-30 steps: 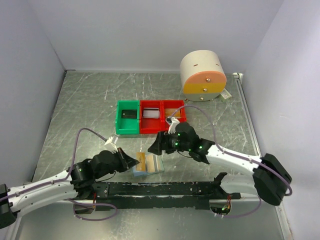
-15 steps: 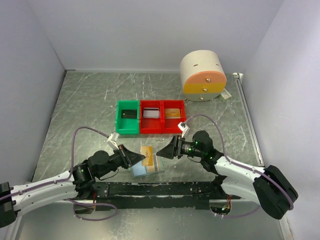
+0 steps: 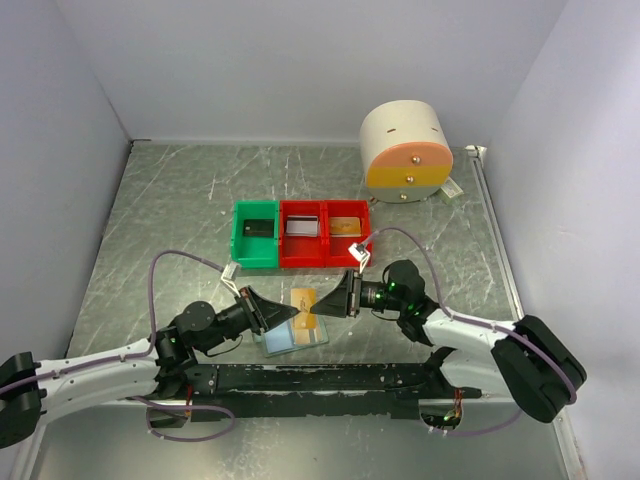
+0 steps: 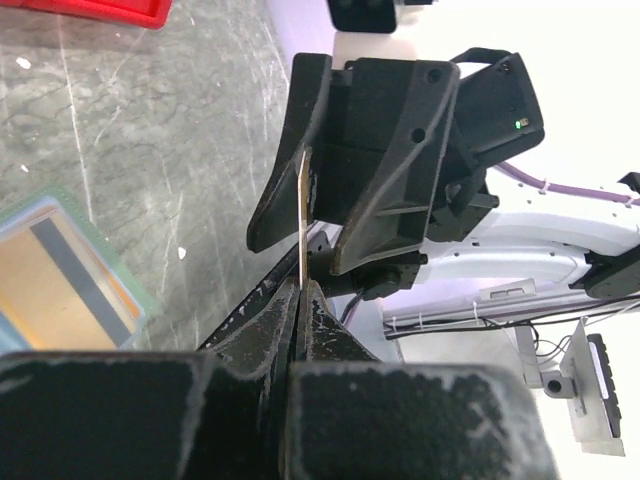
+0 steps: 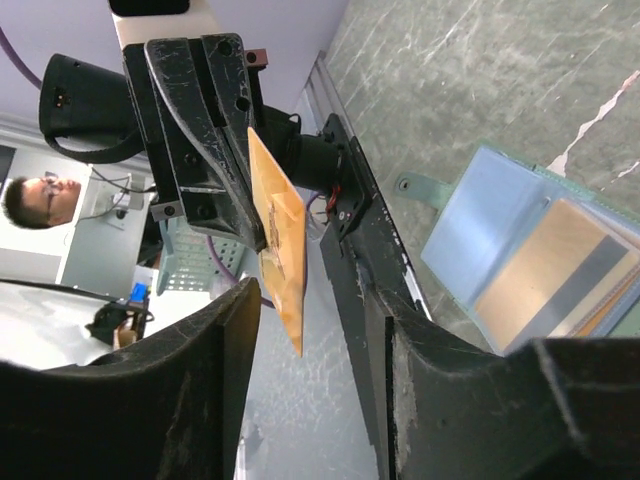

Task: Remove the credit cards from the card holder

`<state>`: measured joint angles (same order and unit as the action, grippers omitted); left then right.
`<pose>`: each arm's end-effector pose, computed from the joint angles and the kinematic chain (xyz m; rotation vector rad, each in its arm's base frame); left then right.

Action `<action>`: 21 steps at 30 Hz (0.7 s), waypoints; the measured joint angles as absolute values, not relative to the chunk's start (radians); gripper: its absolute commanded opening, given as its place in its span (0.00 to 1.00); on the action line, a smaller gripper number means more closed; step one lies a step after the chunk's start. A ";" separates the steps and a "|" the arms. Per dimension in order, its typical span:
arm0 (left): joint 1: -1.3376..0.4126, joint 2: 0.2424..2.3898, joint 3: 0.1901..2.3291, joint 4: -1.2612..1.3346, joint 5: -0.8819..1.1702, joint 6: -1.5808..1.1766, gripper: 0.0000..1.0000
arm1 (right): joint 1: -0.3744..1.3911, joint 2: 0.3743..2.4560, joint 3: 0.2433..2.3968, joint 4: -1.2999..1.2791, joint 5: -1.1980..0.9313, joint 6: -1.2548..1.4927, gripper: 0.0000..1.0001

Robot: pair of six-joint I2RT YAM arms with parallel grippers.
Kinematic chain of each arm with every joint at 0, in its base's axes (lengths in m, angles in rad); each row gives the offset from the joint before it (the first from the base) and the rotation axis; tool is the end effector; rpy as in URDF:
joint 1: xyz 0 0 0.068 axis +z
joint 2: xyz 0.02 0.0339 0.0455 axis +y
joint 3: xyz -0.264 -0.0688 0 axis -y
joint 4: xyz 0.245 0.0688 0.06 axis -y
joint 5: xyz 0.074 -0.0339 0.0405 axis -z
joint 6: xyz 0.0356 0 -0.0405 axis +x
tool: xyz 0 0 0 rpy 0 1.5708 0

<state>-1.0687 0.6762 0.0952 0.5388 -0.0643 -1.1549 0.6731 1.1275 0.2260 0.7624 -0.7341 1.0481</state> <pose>0.0796 -0.1402 0.1898 -0.1396 1.8853 -1.5971 0.1456 0.1466 0.1831 -0.2807 2.0635 1.7975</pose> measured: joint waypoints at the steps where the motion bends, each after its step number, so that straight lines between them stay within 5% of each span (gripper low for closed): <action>1: -1.069 0.680 0.092 0.556 -0.060 -1.155 0.07 | 0.673 1.138 0.226 0.773 -0.740 1.056 0.42; 4: -1.069 0.686 0.083 0.592 -0.055 -1.155 0.07 | 0.673 1.163 0.226 0.818 -0.761 1.080 0.32; 21: -1.069 0.700 0.050 0.690 -0.039 -1.159 0.07 | 0.678 1.256 0.226 1.042 -0.820 1.203 0.16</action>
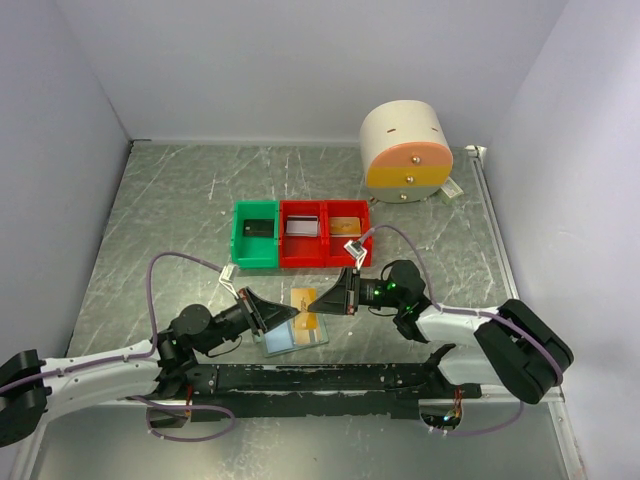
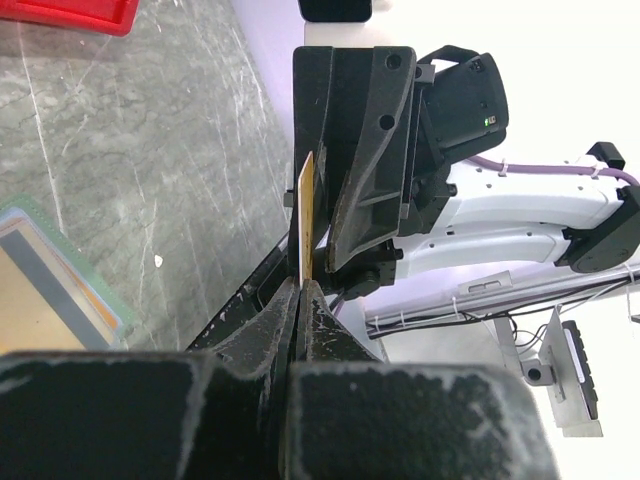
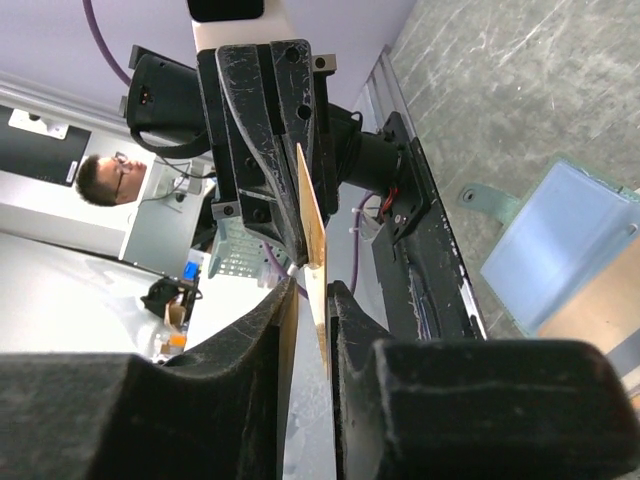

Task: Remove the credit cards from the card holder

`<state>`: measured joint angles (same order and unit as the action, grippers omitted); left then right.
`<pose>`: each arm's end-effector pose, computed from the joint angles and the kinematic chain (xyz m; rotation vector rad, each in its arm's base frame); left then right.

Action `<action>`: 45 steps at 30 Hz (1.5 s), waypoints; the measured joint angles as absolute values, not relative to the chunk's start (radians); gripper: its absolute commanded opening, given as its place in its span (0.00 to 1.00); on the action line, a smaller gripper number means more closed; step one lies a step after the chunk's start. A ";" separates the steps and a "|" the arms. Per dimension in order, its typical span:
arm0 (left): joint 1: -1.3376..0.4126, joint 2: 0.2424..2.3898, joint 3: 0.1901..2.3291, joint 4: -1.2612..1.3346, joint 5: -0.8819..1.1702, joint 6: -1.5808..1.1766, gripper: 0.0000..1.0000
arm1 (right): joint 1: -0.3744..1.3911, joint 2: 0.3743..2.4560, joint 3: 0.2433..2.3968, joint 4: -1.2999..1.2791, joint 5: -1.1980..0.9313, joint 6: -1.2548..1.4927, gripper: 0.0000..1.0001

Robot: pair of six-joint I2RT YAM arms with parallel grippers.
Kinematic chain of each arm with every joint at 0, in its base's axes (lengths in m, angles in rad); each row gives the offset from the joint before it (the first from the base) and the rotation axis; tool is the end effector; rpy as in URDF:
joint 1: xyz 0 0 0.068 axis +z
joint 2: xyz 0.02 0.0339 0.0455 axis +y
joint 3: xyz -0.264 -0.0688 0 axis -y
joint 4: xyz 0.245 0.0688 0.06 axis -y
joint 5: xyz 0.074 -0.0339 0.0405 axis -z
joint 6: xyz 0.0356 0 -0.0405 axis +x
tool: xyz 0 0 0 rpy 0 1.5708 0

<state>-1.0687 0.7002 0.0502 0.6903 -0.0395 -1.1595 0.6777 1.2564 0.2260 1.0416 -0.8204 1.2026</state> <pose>0.0777 -0.1387 0.1875 -0.1194 1.8077 -1.6767 0.1505 0.1545 0.1864 -0.3048 1.9915 1.9792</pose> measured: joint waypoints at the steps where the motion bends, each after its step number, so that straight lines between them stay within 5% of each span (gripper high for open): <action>1: -1.069 0.703 0.050 0.693 -0.038 -1.159 0.07 | 0.680 1.261 0.226 1.048 -0.820 1.206 0.14; 7: -1.069 0.722 0.048 0.730 -0.031 -1.161 0.07 | 0.687 1.266 0.226 1.069 -0.819 1.221 0.00; 12: -1.069 0.733 0.044 0.748 -0.028 -1.164 0.09 | 0.691 1.265 0.226 1.064 -0.815 1.216 0.00; 17: -1.069 0.720 0.044 0.714 -0.029 -1.158 0.58 | 0.696 1.234 0.233 1.000 -0.797 1.187 0.00; 22: -1.069 0.649 0.044 0.614 -0.039 -1.158 0.88 | 0.697 1.139 0.303 0.752 -0.732 1.048 0.00; 33: -1.069 0.448 0.112 0.144 -0.163 -1.178 0.93 | 0.674 0.964 0.535 0.111 -0.281 0.628 0.00; 45: -1.069 0.413 0.160 -0.090 -0.219 -1.182 0.92 | 0.673 1.048 0.600 0.017 0.150 0.030 0.00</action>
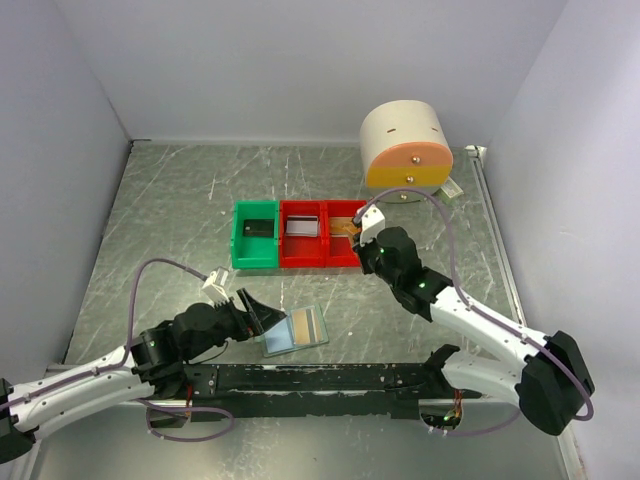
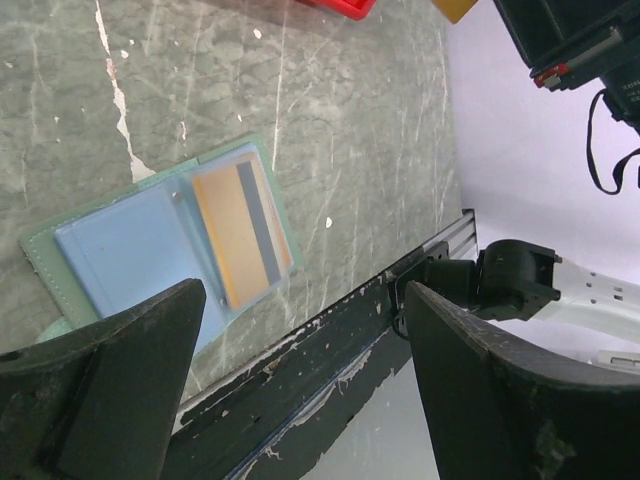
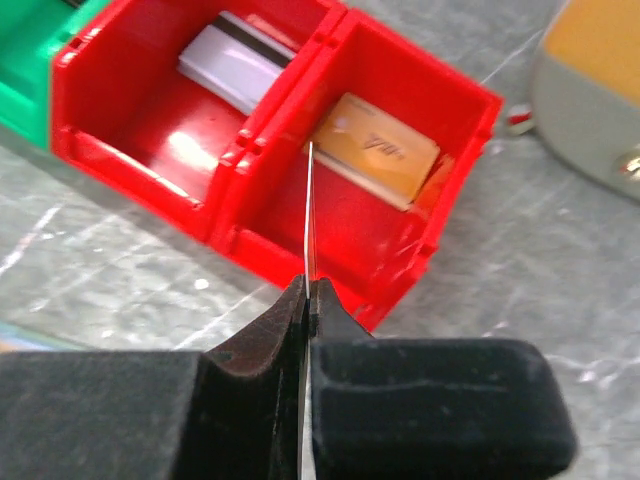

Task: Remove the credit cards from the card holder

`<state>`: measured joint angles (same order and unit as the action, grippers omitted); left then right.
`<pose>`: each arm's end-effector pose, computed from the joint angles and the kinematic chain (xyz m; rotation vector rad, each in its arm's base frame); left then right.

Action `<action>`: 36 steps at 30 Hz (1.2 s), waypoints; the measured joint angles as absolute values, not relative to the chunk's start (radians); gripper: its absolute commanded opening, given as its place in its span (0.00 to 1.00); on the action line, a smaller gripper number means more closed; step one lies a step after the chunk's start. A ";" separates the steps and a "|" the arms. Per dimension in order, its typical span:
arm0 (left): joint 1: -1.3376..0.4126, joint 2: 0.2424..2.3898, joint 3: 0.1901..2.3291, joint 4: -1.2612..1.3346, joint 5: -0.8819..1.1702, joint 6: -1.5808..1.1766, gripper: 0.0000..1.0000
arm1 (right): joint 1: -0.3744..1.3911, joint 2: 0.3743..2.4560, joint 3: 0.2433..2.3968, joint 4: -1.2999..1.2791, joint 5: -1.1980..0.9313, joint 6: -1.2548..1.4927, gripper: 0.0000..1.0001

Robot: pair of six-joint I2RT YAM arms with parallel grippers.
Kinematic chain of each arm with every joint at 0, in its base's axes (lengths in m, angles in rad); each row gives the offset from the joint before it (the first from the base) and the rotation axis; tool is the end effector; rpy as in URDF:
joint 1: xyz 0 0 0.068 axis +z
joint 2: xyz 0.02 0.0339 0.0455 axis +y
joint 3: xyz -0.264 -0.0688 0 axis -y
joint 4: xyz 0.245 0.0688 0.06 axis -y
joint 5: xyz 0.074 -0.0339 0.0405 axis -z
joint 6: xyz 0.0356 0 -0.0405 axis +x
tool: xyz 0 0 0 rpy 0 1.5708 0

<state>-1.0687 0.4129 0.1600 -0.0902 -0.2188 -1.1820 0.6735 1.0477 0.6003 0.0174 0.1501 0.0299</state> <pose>0.0707 -0.1127 0.1796 -0.2849 2.1154 -1.2525 0.1864 0.1419 0.2448 -0.5427 1.9337 0.3017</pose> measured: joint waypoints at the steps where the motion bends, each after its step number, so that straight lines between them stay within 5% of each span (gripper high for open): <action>1: -1.069 0.414 0.167 -0.106 -0.222 -1.182 0.92 | 0.673 1.054 0.600 0.028 0.170 -0.022 0.00; 17: -1.069 0.506 0.295 -0.243 -0.283 -1.137 1.00 | 0.634 1.403 0.752 0.086 0.196 -0.525 0.00; 36: -1.049 0.656 0.447 -0.410 -0.377 -1.098 1.00 | 0.594 1.682 0.875 0.235 0.188 -0.738 0.00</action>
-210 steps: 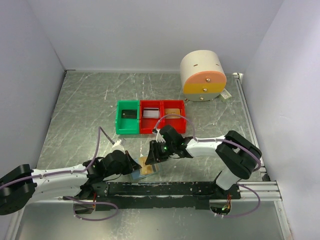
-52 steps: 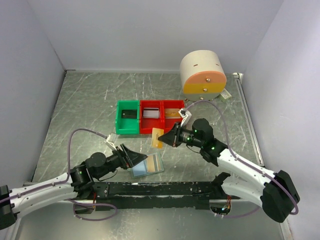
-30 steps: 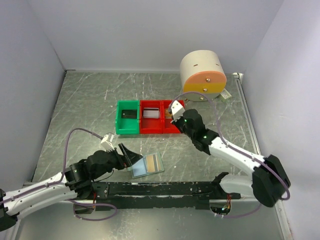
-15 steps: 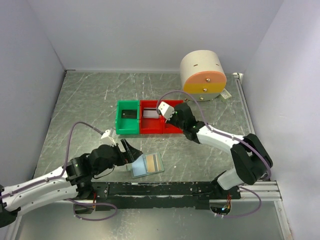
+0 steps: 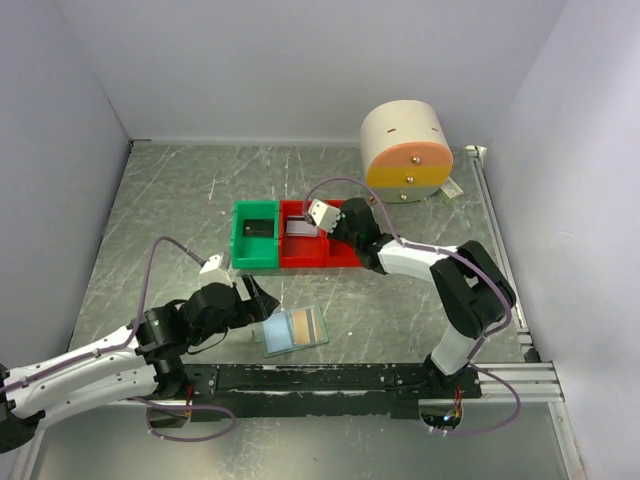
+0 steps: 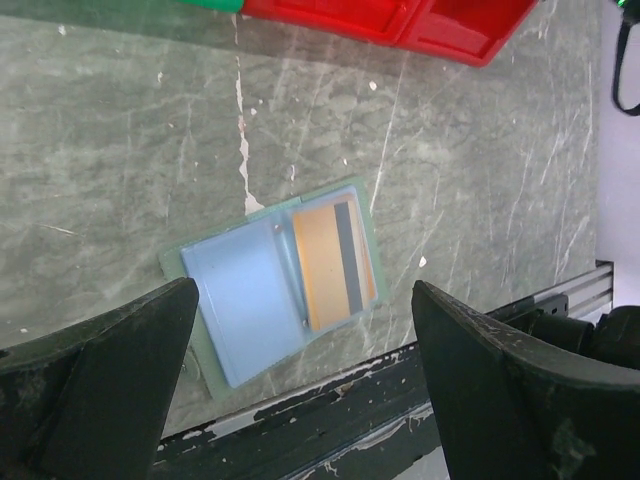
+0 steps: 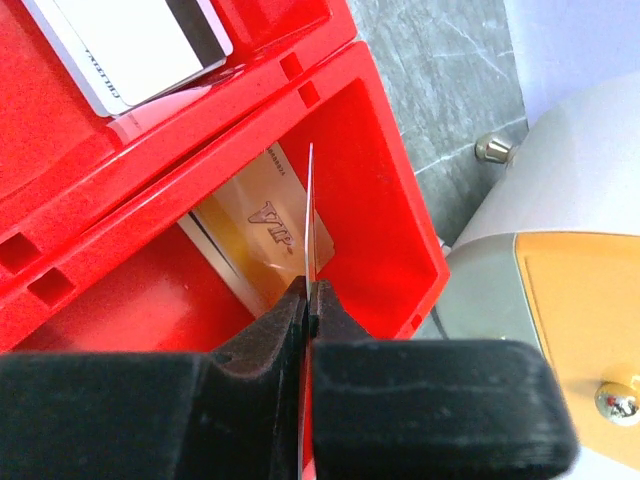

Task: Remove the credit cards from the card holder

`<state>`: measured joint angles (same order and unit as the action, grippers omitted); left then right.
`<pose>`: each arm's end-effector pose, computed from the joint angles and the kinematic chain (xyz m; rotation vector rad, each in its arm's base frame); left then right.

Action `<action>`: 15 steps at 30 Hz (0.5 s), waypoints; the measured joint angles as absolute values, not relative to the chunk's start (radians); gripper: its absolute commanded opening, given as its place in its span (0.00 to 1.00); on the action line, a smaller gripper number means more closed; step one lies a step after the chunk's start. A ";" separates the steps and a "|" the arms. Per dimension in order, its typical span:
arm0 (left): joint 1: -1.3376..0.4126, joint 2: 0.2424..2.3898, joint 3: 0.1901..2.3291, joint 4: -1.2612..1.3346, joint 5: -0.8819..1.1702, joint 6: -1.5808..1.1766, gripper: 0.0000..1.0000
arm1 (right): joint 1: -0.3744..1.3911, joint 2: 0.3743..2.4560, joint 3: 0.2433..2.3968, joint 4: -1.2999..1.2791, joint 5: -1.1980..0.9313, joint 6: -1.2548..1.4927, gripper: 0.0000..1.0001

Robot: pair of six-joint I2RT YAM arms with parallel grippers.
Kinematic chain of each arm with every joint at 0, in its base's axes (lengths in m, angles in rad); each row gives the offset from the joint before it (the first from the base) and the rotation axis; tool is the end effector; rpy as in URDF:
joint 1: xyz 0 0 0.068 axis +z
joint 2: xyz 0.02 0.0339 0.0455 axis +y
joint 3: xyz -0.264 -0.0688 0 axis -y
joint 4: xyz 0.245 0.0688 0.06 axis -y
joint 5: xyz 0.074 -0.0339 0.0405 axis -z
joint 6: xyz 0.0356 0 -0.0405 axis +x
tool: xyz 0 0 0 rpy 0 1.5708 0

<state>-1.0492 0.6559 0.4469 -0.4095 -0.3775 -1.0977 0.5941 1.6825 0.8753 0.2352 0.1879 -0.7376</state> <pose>0.0862 -0.1236 0.2203 -0.2760 2.2430 -0.8144 0.2969 0.1925 0.1814 -1.2366 1.7526 -0.2851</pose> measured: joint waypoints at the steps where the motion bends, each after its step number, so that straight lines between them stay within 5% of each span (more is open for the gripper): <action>1: -1.042 0.646 0.447 -0.418 -0.380 -1.098 1.00 | 0.593 1.694 0.875 0.246 0.191 -0.749 0.00; 15: -0.991 0.604 0.447 -0.466 -0.381 -1.087 1.00 | 0.583 1.786 0.875 0.359 0.179 -0.815 0.03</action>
<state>-0.9905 0.6044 0.4465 -0.4660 -0.3809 -1.0874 0.5835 1.7859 0.8749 0.3588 0.1787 -0.8150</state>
